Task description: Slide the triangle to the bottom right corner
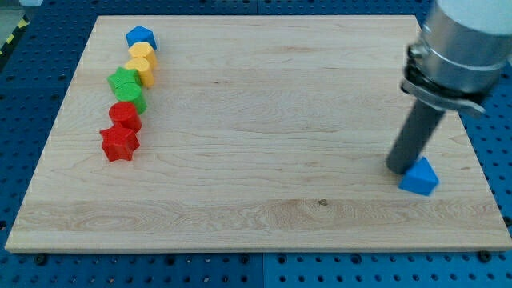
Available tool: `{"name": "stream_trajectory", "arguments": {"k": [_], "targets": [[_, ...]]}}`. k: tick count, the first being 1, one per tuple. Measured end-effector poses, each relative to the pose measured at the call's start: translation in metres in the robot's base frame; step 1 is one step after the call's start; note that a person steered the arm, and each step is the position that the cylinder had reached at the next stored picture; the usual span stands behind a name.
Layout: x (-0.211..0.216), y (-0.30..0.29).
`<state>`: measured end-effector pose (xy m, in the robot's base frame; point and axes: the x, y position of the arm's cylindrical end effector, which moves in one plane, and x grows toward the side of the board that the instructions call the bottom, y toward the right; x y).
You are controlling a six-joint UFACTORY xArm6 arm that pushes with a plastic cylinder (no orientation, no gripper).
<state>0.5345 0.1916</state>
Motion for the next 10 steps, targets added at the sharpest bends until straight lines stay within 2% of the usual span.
{"name": "stream_trajectory", "arguments": {"k": [1,3,5,7,8,10], "targets": [[0.022,0.007],[0.023,-0.015],[0.031,0.025],[0.035,0.023],[0.035,-0.047],[0.035,-0.249]]}}
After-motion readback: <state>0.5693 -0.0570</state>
